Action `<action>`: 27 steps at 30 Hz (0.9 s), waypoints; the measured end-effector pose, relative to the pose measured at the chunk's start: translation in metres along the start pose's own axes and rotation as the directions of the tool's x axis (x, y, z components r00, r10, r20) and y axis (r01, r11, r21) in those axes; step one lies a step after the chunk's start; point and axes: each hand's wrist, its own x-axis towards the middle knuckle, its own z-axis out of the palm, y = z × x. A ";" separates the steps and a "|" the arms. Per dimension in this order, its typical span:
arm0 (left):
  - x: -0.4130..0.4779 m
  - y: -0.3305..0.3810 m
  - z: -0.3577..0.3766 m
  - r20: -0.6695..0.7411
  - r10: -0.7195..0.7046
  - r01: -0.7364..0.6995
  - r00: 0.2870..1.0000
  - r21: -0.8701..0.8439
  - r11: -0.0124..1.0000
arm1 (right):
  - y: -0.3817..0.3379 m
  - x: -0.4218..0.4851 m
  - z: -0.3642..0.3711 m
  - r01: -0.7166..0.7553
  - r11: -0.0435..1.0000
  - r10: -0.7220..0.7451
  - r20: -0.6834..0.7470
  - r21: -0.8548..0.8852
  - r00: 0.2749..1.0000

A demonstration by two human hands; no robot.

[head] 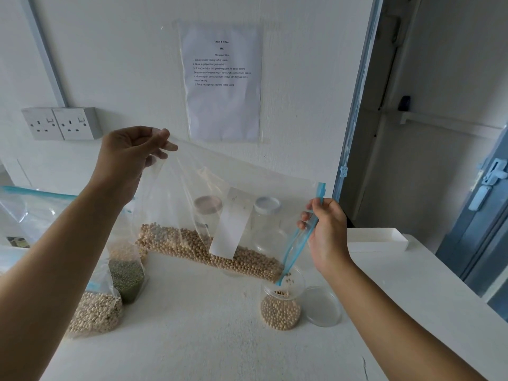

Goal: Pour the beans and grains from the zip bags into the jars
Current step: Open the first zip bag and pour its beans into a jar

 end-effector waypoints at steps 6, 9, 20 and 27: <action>0.000 0.001 0.000 -0.005 0.000 0.000 1.000 -0.002 1.000 | 0.001 0.001 -0.002 0.013 1.000 -0.013 -0.001 -0.008 1.000; 0.000 0.001 0.000 -0.004 -0.004 0.004 1.000 0.001 1.000 | 0.000 0.001 -0.001 0.012 1.000 -0.012 -0.003 0.000 1.000; 0.001 0.001 0.002 -0.008 -0.011 0.011 1.000 -0.002 1.000 | 0.000 0.000 -0.001 0.020 1.000 -0.020 0.000 -0.012 1.000; 0.001 0.004 0.003 -0.002 -0.002 0.003 1.000 0.009 1.000 | -0.001 -0.001 -0.002 0.030 0.999 -0.030 0.005 -0.012 1.000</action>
